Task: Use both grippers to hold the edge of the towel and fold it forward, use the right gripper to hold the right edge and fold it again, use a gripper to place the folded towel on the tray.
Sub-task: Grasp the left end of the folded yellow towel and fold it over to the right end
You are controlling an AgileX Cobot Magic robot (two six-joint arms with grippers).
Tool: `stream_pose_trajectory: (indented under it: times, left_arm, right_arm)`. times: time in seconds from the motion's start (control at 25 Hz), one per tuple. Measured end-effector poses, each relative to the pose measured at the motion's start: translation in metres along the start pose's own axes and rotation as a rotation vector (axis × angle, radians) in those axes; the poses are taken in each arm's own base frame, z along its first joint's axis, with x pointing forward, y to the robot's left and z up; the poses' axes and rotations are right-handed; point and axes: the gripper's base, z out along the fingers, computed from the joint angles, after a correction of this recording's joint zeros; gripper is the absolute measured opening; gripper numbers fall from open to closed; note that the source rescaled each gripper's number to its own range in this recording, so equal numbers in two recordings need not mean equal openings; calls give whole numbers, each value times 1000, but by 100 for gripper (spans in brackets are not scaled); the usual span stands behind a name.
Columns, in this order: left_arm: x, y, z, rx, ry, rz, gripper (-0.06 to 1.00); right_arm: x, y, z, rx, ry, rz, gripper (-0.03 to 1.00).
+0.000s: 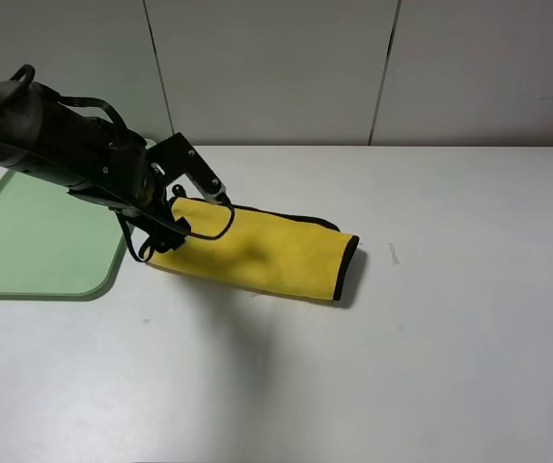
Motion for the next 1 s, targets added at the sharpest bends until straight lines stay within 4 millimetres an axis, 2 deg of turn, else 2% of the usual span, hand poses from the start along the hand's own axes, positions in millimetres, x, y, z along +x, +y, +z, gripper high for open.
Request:
stream_pose_trajectory:
  times: [0.28,0.64,1.0]
  left_arm:
    - [0,-1,0,8,2,-270,100]
    - [-6,-19,-2,223,-5,-529,100]
    - [7,7,16,233,19,-637,100]
  right_arm:
    - [0,0,0,0,-1,0,100]
    - [0,0,0,0,-1,0,100]
    - [0,0,0,0,-1,0,100]
